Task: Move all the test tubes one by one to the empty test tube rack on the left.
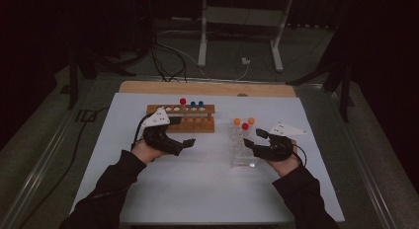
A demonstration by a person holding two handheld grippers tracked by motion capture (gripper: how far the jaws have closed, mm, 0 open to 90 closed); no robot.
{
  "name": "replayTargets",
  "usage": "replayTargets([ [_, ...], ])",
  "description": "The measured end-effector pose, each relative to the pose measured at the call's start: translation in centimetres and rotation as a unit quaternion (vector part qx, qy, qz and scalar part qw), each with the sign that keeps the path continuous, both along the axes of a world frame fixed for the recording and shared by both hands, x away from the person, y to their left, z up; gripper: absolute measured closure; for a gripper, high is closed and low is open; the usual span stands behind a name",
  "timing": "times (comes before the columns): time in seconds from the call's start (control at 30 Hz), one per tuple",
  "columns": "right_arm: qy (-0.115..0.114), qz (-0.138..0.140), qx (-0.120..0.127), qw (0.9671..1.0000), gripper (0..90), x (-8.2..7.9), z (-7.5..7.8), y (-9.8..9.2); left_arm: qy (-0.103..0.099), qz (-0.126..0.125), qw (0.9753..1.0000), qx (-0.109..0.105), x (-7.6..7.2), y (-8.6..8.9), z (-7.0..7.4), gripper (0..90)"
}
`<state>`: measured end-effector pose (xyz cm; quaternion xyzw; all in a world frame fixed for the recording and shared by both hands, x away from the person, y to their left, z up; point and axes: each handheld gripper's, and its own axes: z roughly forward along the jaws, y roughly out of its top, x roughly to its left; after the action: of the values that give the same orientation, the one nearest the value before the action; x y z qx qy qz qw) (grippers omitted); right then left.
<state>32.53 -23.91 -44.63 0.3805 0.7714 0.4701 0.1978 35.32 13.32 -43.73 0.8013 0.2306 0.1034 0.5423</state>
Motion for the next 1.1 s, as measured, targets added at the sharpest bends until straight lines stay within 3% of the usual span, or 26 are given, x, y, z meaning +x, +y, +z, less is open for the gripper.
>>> replayTargets([
  [0.17,0.013,-0.020,-0.010,0.9997,55.7,0.9,-0.6,0.5,0.010,-0.014,0.9998,-0.007,-0.5,-0.3,-0.3,2.0],
  [0.4,0.024,-0.031,-0.036,0.9986,63.9,2.0,-1.4,1.2,0.010,-0.016,0.9998,-0.001,-0.7,-0.7,-0.9,2.0],
  [0.83,0.024,-0.032,-0.053,0.9978,72.2,3.2,-2.1,2.2,0.013,-0.015,0.9998,-0.005,-0.6,-0.5,-0.9,2.1],
  [1.1,0.021,-0.036,-0.050,0.9979,74.9,3.2,-1.9,2.1,0.013,-0.018,0.9998,-0.003,-0.7,-0.6,-0.9,2.1],
])
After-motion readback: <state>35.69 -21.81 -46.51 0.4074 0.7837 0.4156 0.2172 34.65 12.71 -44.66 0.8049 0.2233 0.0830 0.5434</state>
